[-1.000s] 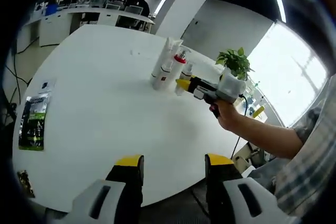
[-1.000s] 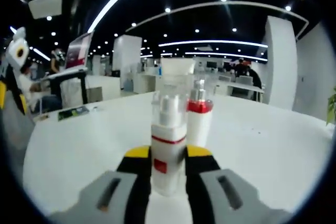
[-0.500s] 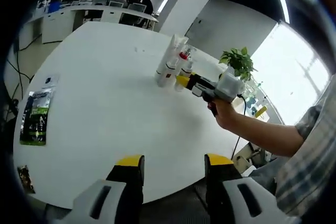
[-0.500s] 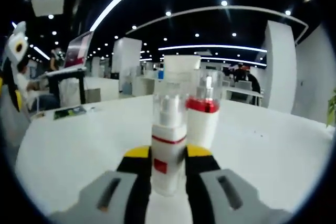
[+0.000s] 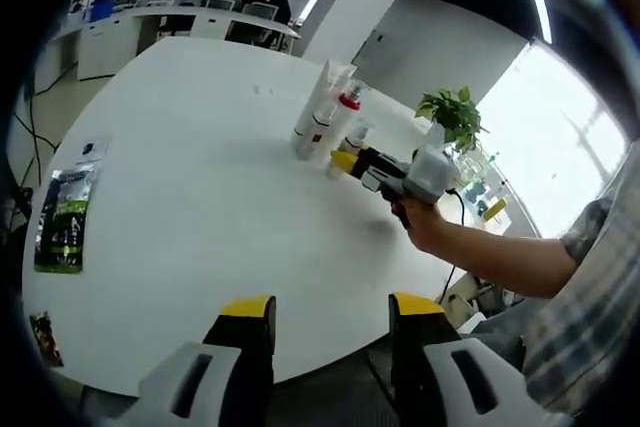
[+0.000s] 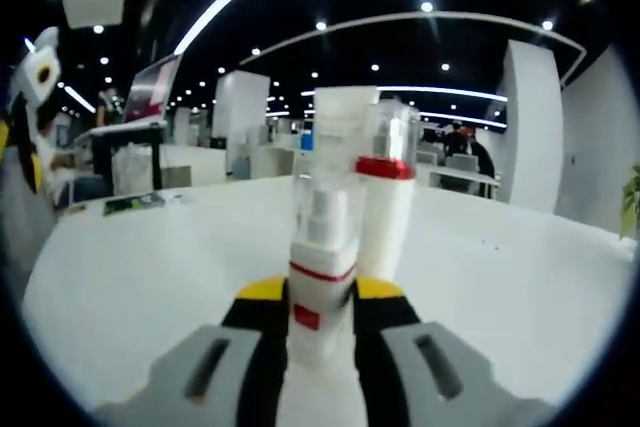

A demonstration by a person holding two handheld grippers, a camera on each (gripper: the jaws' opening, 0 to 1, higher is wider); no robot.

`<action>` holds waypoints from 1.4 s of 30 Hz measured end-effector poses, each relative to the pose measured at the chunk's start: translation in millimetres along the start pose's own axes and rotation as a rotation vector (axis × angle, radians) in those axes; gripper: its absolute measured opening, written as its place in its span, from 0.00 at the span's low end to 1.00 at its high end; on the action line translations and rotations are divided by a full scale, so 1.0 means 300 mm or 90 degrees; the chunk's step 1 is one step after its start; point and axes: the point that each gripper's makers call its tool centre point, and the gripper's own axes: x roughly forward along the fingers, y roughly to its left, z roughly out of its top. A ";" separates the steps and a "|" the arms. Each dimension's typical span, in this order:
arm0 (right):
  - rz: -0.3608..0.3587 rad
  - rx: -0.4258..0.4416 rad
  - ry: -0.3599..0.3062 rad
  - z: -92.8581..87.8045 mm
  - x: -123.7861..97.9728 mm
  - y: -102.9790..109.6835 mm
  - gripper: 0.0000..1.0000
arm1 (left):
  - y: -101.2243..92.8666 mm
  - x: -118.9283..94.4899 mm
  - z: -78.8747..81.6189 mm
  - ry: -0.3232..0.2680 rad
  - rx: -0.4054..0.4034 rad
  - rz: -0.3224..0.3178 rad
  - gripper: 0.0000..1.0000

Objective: Arrange the skincare products in the storage area until every visible bottle or jar stands upright without overlapping.

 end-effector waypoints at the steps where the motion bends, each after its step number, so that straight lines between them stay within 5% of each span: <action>1: 0.000 0.002 -0.001 0.000 0.001 0.001 0.22 | -0.002 0.002 0.000 0.000 0.001 -0.001 0.47; 14: -0.010 0.013 0.028 -0.011 0.053 -0.016 0.23 | -0.007 -0.002 -0.022 0.011 0.005 0.008 0.46; 20: -0.022 0.052 0.038 -0.026 0.017 -0.025 0.33 | -0.021 0.005 -0.023 0.010 0.005 0.002 0.46; 26: -0.019 0.066 0.055 -0.043 -0.011 -0.015 0.25 | -0.027 0.005 -0.039 0.016 0.009 -0.002 0.45; 39: 0.012 0.034 0.072 -0.024 0.037 0.002 0.27 | -0.020 -0.009 -0.065 0.028 0.018 0.000 0.44; 42: 0.012 0.028 0.074 -0.019 0.032 0.006 0.21 | -0.017 -0.012 -0.064 0.026 0.015 0.002 0.44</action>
